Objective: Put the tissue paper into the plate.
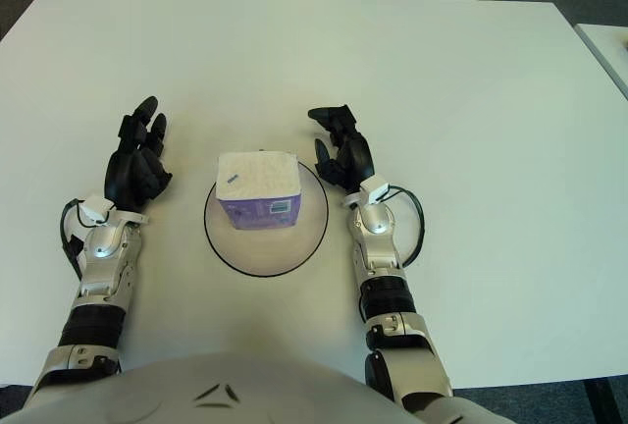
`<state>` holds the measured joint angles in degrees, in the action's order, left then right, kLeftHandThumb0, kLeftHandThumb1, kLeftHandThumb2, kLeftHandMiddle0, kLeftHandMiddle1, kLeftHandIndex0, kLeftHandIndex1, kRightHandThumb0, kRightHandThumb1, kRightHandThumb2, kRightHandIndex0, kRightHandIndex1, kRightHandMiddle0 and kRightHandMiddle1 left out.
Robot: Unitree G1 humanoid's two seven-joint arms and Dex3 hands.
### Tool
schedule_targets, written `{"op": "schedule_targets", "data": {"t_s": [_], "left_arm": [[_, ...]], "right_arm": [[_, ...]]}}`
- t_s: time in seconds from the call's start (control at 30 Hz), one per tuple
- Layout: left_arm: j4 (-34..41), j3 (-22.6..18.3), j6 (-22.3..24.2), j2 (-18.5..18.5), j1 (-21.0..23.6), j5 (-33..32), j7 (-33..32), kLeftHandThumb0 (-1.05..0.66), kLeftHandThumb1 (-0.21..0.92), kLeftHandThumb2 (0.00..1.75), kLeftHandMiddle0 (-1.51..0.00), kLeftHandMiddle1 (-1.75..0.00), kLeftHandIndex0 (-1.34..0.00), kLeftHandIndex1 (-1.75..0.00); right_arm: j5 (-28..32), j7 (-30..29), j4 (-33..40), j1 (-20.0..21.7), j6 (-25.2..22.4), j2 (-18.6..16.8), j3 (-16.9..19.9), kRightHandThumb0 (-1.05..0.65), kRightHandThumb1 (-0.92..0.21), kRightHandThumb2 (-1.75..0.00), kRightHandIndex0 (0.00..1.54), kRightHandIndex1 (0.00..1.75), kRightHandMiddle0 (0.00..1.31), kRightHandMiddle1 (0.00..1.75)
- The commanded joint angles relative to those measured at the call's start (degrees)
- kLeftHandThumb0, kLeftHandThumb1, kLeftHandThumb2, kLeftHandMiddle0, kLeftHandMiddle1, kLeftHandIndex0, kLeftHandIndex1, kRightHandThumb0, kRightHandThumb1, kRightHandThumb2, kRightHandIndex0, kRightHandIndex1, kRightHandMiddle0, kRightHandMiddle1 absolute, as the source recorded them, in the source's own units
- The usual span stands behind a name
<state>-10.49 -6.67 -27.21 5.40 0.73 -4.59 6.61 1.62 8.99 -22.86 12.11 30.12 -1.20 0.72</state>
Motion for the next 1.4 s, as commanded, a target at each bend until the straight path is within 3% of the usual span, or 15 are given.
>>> {"op": "schedule_targets", "data": {"t_s": [0.0,0.37,0.6,0.93,1.37], "left_arm": [[-2.6,0.8,5.4,-1.1,-6.8,3.0,-2.7,-0.62,0.92,0.88,-0.2,-0.04,0.0,-0.54],[-4.3,0.5,4.9,-1.5,-7.5,4.9,-4.8,-0.63,0.92,0.86,-0.22,-0.04,0.0,-0.56],[-4.4,1.1,3.7,-1.8,-8.9,5.7,-5.1,-0.63,0.92,0.82,-0.25,-0.05,0.0,-0.59],[-4.2,1.3,3.3,-2.7,-9.8,6.6,-6.7,-0.64,0.92,0.76,-0.27,-0.05,0.0,-0.52],[-7.3,1.6,-0.2,-2.9,-8.4,9.3,-10.0,-0.64,0.92,0.78,-0.26,-0.04,0.0,-0.51]], "right_arm": [[0.1,0.3,-10.9,-13.4,-3.0,-0.2,-0.2,-0.66,-0.92,-0.64,0.35,0.61,0.11,1.15],[0.5,0.4,-10.0,-13.5,-2.9,-0.6,-0.2,-0.64,-0.92,-0.61,0.34,0.6,0.09,1.14],[-0.2,-2.8,-7.8,-14.2,-0.5,-2.2,0.4,-0.61,-0.91,-0.61,0.3,0.57,0.02,1.11],[-3.1,-13.7,-4.2,-15.9,3.1,-6.5,2.0,-0.56,-0.9,-0.65,0.23,0.51,0.0,0.94],[-6.2,-22.3,-3.8,-16.0,4.9,-7.9,2.7,-0.55,-0.92,-0.74,0.22,0.44,0.0,0.83]]}}
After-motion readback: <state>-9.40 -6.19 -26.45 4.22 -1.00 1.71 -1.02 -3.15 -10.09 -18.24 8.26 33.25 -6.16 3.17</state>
